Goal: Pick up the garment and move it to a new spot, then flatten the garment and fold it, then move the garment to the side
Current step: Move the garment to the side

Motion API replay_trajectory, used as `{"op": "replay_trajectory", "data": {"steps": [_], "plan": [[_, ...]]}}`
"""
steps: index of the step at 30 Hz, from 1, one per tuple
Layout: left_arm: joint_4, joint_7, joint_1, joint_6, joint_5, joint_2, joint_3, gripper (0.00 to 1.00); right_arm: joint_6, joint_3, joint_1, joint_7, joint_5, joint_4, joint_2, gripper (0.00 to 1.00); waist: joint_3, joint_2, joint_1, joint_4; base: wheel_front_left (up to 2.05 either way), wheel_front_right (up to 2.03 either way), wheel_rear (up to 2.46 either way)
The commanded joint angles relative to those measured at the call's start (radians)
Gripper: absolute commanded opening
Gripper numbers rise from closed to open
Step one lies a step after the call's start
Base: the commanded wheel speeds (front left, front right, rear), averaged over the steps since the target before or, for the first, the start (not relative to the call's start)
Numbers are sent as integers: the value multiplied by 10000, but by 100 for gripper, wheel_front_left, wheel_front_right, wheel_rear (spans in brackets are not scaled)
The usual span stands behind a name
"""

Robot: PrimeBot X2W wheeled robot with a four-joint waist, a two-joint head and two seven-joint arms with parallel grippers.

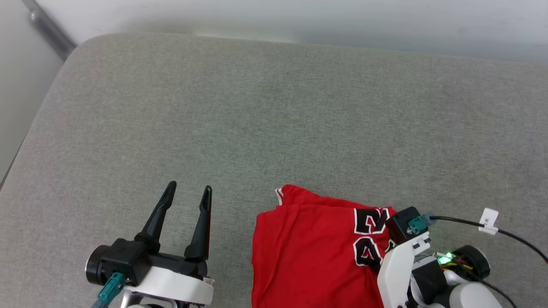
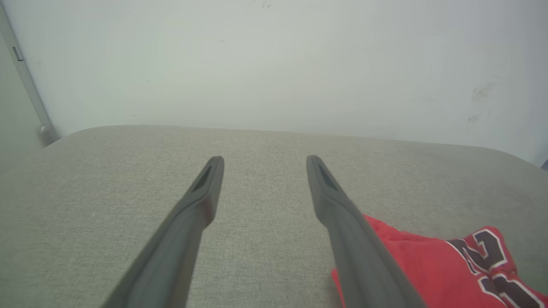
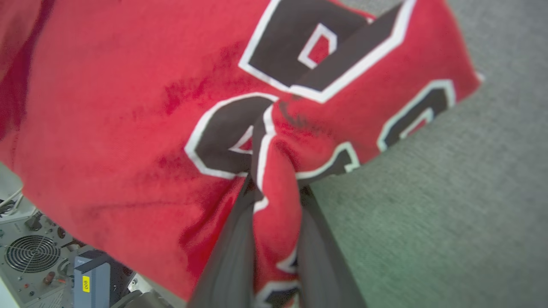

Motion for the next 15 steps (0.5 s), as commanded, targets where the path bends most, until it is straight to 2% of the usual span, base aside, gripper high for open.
{"op": "replay_trajectory", "data": {"steps": [1,5,10,15], "plan": [[6,-24,-55,-9,11,20,12,100,-43,-3,-160,-75,-328,233,-450,0,-85,0,1,-163,0,0,0],[27,-24,-50,-9,100,44,-329,100,-35,594,-624,-350,-870,-47,-1258,0,-200,0,1,-540,0,0,0],[-101,-22,-124,-9,123,-24,-841,100,-26,1661,-1430,-269,-1495,-648,-3006,0,-122,0,1,-1341,0,0,0],[-103,-24,-437,-9,240,-11,-1271,100,-24,2493,-2387,43,-1544,-1142,-4811,0,384,0,1,-2379,0,0,0]]}}
